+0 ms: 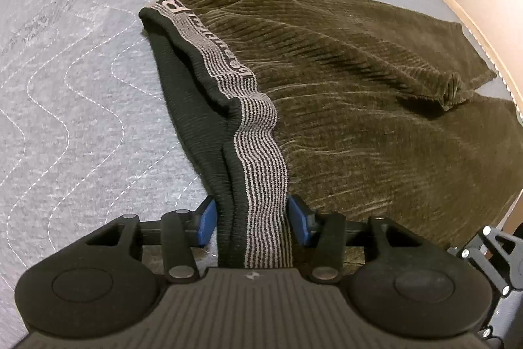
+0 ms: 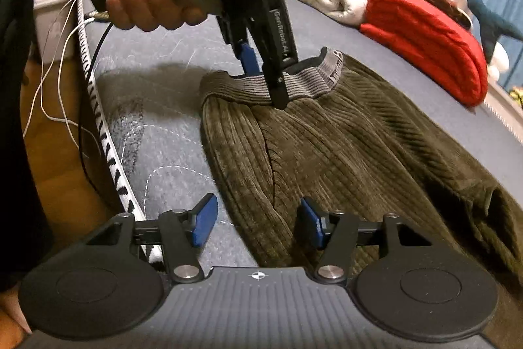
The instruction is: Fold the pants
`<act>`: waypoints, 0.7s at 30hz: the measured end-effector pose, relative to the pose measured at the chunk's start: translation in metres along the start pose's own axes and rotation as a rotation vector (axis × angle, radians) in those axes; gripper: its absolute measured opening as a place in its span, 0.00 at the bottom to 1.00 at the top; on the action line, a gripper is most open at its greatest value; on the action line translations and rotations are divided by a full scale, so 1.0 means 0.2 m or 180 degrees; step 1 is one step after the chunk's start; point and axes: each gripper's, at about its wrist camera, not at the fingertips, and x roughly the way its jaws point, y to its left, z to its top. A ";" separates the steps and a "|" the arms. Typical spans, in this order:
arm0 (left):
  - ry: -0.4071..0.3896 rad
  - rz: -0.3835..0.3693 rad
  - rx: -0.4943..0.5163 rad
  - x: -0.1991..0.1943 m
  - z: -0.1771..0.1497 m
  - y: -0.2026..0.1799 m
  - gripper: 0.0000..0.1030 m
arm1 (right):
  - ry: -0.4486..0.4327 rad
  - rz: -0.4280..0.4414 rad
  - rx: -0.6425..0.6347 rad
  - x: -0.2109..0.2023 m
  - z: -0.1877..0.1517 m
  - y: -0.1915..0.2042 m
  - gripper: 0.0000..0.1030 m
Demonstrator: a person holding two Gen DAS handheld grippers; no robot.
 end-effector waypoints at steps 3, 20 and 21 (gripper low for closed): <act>0.0000 0.0013 0.0028 0.00 0.00 0.00 0.49 | 0.0008 0.0035 -0.0053 -0.01 0.01 0.00 0.57; -0.0152 0.0196 0.0417 -0.14 -0.01 -0.08 0.23 | -0.0101 0.0056 -0.0400 -0.02 0.02 -0.03 0.13; -0.0158 0.0182 0.0414 -0.18 -0.01 -0.07 0.23 | -0.0163 0.0076 -0.0426 -0.04 0.03 -0.03 0.12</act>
